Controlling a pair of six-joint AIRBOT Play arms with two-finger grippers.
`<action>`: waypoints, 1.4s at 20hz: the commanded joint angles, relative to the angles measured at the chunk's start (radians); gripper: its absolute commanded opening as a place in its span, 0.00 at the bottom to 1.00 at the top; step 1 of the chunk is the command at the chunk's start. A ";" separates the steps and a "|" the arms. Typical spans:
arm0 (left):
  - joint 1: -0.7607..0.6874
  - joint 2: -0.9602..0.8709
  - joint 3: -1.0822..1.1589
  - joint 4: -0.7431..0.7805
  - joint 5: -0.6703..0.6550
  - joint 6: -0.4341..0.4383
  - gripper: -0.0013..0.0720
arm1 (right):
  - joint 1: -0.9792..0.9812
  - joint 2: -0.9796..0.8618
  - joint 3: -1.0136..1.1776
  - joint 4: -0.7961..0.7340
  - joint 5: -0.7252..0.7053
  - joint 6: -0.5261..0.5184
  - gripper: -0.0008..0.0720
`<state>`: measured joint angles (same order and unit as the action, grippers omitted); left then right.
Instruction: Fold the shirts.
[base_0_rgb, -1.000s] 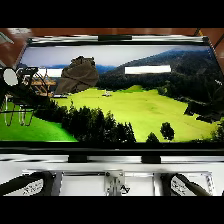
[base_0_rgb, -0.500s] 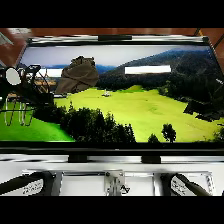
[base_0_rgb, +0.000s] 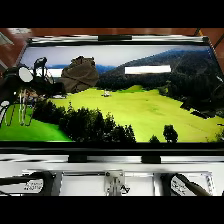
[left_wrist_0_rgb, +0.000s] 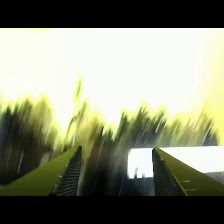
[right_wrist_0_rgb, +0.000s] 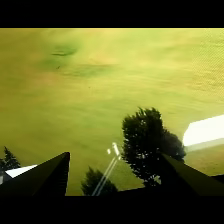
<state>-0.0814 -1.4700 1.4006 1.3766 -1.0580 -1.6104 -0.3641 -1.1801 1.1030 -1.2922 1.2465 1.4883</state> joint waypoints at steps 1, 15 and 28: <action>-0.002 -0.182 0.201 -0.076 0.164 0.139 0.76 | 0.000 0.001 0.001 0.014 -0.006 0.001 0.94; -0.021 -0.686 0.667 -0.076 0.121 0.144 0.77 | 0.000 0.001 0.001 0.038 -0.039 0.001 0.94; -0.043 -0.589 0.668 -0.094 0.123 0.130 0.06 | 0.000 0.001 0.001 0.099 0.000 0.012 0.94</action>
<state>-0.1120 -2.1189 2.0670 1.2903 -0.9501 -1.5005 -0.3641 -1.1801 1.1030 -1.2320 1.2247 1.4994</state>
